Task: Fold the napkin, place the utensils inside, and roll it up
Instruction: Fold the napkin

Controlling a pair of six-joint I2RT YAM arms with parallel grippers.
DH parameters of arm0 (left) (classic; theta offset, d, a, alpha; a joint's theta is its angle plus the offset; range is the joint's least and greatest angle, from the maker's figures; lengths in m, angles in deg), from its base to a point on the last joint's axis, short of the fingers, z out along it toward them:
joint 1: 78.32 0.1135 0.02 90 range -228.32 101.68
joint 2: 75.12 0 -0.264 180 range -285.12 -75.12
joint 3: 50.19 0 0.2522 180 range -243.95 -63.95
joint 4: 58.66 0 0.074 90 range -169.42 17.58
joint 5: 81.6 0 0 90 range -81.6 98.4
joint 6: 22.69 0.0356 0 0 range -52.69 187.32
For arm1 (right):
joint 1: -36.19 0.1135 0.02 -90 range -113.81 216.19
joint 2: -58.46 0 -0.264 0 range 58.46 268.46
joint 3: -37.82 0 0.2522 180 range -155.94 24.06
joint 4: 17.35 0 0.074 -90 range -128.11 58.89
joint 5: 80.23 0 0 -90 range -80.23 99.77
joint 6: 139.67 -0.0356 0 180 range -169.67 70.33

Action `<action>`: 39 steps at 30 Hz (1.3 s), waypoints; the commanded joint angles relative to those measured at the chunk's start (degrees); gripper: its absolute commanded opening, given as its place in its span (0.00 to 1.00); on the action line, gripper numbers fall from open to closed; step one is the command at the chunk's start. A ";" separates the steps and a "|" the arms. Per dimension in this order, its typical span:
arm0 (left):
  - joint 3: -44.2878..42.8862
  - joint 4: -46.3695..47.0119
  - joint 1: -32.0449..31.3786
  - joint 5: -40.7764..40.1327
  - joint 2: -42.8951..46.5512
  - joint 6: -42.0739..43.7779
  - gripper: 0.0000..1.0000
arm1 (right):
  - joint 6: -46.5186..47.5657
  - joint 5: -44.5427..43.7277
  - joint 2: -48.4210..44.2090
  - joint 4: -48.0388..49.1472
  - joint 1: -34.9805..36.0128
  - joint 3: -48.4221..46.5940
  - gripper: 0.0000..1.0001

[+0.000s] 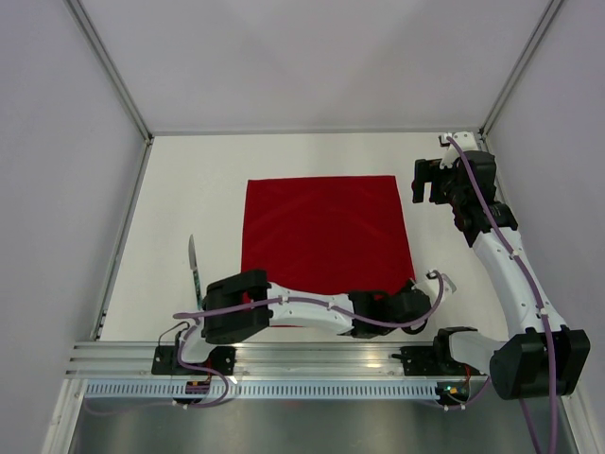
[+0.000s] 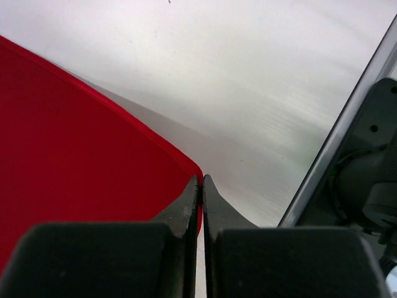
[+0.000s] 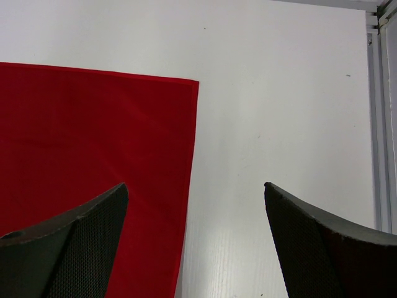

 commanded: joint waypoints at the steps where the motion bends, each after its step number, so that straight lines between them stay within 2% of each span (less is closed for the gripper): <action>1: 2.06 1.36 2.68 3.43 5.30 -3.95 0.02 | 0.42 -0.86 -0.78 -0.16 0.09 -1.63 0.95; 7: 8.03 0.74 10.76 7.92 11.02 -10.10 0.02 | 0.50 -0.42 -0.78 -0.34 0.18 -1.63 0.95; 12: 14.19 0.48 21.21 13.36 17.52 -15.03 0.02 | 0.59 -0.15 -0.69 -0.43 0.18 -1.71 0.95; 16: 15.60 -0.93 29.30 17.76 19.99 -17.14 0.02 | 0.59 0.29 -0.43 -0.51 0.18 -1.71 0.95; 20: 14.82 -3.91 38.08 21.10 20.96 -18.37 0.02 | 0.59 0.64 -0.34 -0.60 0.09 -1.71 0.95; 26: 14.20 -6.20 47.66 23.75 21.66 -19.86 0.02 | 0.50 1.69 -0.08 -0.95 0.18 -1.89 0.95; 32: 13.94 -6.90 55.67 26.73 20.79 -20.48 0.02 | 0.50 2.22 0.19 -1.13 0.18 -1.89 0.95; 39: 12.36 -6.99 61.83 29.01 18.77 -20.92 0.02 | 0.77 2.75 0.63 -1.22 0.18 -1.89 0.94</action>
